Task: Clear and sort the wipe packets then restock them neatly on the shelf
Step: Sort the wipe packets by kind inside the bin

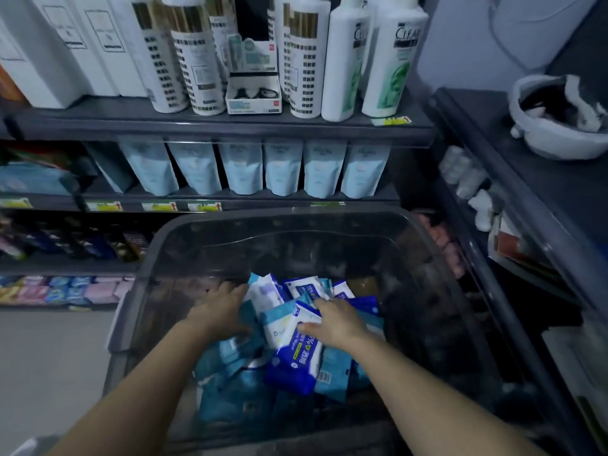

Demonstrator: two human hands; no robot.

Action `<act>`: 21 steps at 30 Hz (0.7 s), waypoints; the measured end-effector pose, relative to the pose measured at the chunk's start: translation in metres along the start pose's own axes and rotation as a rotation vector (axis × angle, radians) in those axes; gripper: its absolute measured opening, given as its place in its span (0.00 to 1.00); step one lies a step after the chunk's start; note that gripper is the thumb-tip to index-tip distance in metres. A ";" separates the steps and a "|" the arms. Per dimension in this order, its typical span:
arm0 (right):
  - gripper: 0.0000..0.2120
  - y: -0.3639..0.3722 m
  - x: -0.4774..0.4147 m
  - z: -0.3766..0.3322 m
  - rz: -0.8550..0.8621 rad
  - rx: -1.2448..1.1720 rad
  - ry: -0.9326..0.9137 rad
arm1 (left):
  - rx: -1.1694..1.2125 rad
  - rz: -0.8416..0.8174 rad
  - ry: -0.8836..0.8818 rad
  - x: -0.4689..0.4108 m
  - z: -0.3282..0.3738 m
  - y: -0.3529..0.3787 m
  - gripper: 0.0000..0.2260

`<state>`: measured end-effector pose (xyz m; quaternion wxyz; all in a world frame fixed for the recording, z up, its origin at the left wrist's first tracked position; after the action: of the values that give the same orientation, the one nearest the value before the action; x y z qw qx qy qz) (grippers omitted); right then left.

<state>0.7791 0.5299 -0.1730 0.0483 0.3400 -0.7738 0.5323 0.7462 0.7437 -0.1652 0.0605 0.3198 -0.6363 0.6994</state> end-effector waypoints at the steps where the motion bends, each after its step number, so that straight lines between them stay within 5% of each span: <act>1: 0.34 0.004 -0.003 0.006 -0.011 0.035 0.030 | -0.092 0.001 0.021 -0.005 0.004 0.001 0.39; 6: 0.29 -0.006 -0.013 0.032 0.091 0.020 0.064 | -0.294 0.018 0.086 -0.017 0.045 -0.015 0.21; 10: 0.20 -0.017 -0.021 0.071 0.217 0.052 0.191 | -0.162 0.205 0.252 -0.027 0.103 -0.048 0.16; 15: 0.37 0.013 -0.024 0.113 0.064 -0.250 0.421 | -0.072 0.049 0.565 -0.036 0.177 -0.009 0.16; 18: 0.42 0.030 -0.028 0.124 0.004 -0.371 0.388 | -0.154 -0.094 0.586 -0.055 0.199 0.025 0.17; 21: 0.44 0.024 -0.035 0.131 0.003 -0.236 0.303 | -0.274 -0.156 0.582 -0.072 0.206 0.040 0.18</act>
<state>0.8297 0.4389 -0.2637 0.2029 0.2466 -0.8153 0.4830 0.8592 0.5681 -0.2402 0.3357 0.1434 -0.6541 0.6625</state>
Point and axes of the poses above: each hand's wrist, its own x-axis away from the middle knuckle, its own y-axis out of the palm, z = x × y, the point moved 5 cm from there along -x, towards the middle knuckle, and after that the axes turned 13 degrees about -y, right-handed, at the moved point
